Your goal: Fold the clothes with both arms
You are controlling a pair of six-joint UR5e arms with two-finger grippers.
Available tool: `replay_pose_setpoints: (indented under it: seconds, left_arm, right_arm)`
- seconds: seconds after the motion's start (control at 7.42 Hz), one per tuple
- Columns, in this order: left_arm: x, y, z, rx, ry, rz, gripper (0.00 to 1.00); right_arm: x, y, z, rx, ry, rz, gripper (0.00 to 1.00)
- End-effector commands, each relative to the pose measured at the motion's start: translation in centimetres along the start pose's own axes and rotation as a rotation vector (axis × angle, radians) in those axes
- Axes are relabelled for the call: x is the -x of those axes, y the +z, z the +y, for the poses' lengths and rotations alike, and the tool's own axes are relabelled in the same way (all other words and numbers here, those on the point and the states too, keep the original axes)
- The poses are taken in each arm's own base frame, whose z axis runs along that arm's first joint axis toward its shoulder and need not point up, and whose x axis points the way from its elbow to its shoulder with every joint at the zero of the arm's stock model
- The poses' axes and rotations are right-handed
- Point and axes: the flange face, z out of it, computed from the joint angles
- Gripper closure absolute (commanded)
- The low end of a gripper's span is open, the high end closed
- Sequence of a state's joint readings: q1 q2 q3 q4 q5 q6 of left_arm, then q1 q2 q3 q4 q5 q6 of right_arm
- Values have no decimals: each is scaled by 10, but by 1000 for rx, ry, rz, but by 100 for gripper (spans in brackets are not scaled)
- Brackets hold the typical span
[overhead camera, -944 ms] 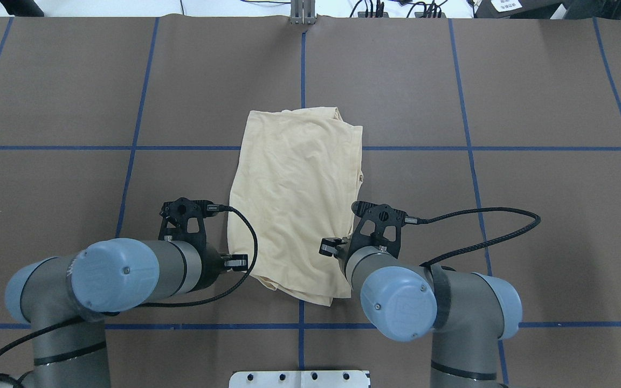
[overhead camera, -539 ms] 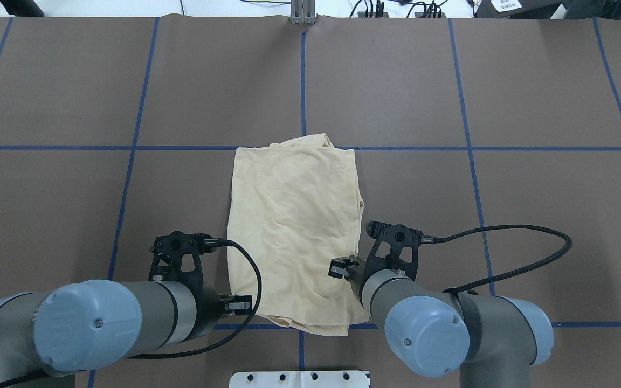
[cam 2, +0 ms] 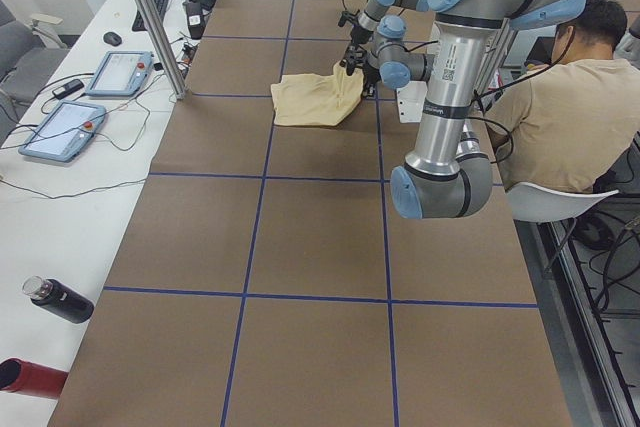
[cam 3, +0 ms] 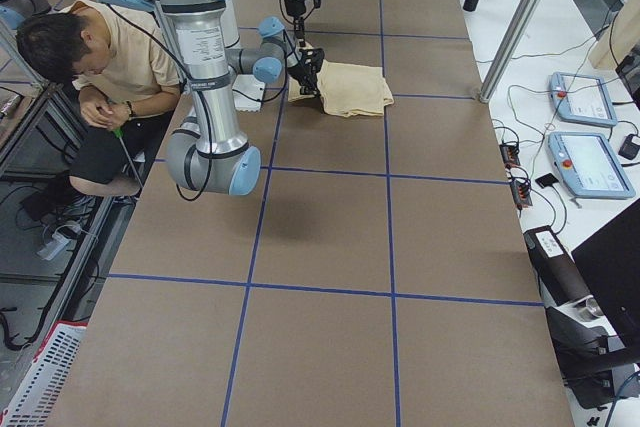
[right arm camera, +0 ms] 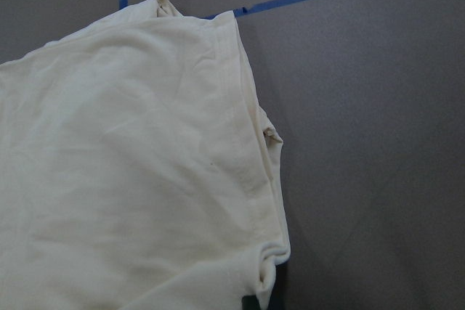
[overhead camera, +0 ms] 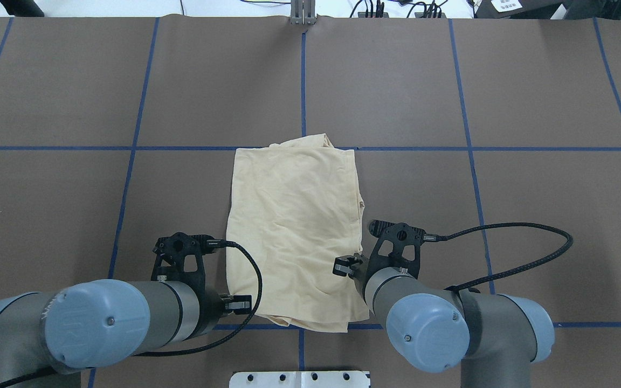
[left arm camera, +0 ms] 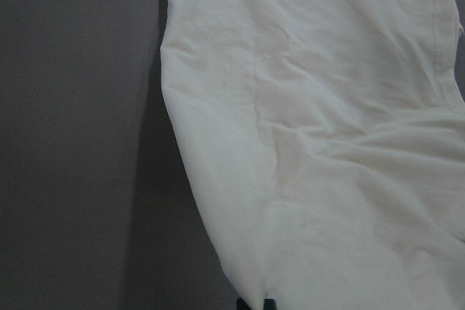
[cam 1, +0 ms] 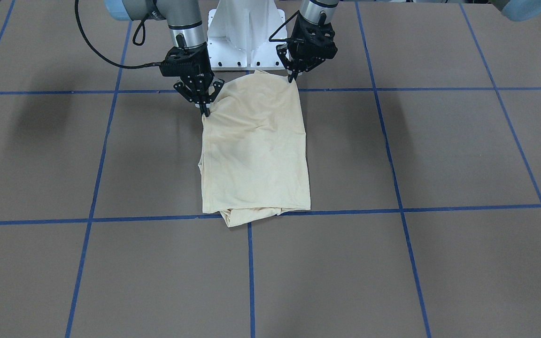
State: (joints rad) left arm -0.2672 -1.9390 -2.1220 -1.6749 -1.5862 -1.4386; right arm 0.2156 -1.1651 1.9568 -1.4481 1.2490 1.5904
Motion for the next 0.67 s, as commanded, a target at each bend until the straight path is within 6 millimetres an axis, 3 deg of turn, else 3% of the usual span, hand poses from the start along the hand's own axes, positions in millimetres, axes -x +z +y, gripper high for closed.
replay_pose_setpoints:
  seconds: [0.0, 0.4, 0.54]
  left_arm:
    - [-13, -9, -51, -74, 19, -26, 100]
    - [-18, -7, -121, -166, 55, -69, 100]
    - [-16, 9, -145, -185, 49, -109, 100]
  right_arm:
    - [21, 17, -32, -45, -3, 13, 100]
    - [17, 24, -81, -102, -9, 34, 100]
    - [32, 40, -91, -111, -1, 53, 100]
